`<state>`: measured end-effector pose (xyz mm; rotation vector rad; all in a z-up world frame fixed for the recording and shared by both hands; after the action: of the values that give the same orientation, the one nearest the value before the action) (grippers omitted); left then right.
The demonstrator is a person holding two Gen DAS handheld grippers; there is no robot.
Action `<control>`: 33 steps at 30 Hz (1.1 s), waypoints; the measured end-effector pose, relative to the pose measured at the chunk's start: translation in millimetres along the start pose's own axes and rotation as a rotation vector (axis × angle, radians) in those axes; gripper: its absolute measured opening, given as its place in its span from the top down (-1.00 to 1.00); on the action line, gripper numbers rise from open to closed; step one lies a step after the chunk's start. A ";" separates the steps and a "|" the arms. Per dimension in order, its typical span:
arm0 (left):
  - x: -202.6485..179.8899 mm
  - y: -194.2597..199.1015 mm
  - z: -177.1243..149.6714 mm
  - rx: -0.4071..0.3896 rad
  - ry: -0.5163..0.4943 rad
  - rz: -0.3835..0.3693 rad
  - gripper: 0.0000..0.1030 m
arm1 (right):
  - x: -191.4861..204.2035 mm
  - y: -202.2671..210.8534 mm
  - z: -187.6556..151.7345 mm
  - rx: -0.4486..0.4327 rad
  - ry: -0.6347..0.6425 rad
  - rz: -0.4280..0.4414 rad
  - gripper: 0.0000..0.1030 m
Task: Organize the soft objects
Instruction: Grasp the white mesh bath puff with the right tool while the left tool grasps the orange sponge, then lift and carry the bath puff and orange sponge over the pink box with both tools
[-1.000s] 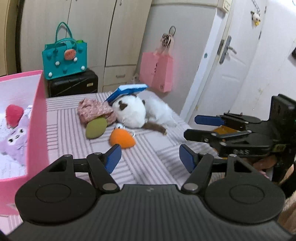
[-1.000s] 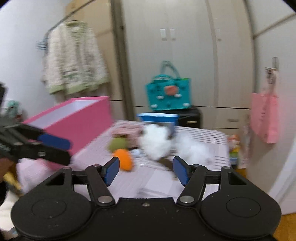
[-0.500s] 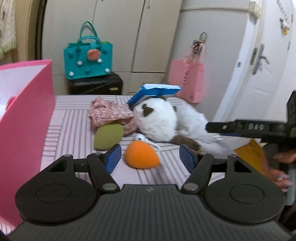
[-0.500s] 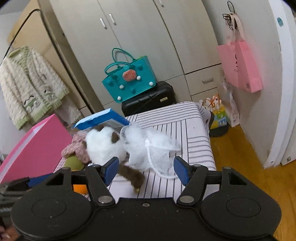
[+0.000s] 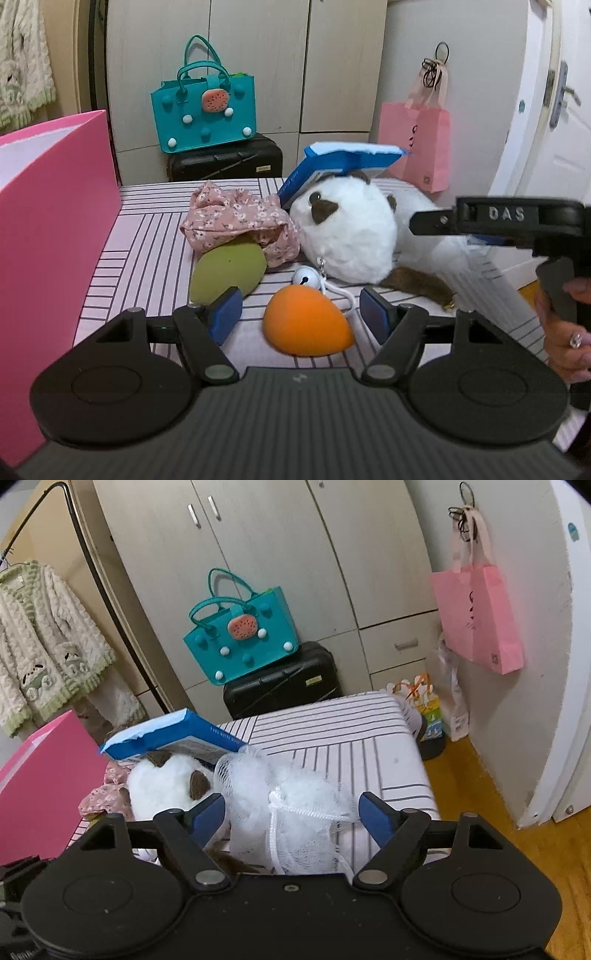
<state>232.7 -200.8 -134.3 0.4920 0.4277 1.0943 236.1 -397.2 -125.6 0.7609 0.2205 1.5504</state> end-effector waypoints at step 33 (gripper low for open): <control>-5.4 -3.2 -6.3 -0.006 0.028 -0.013 0.11 | 24.2 30.7 -16.1 -0.117 0.202 -0.089 0.46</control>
<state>229.4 -205.8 -140.8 0.4686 0.4514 1.0905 203.1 -374.2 -112.5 0.4960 0.3057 1.5410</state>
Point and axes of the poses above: each gripper's, at about its wrist camera, not at the fingertips, and y roughly against the way its jaws point, x to its left, z to its top, the point moved 7 cm from there along -y, roughly the way its jaws point
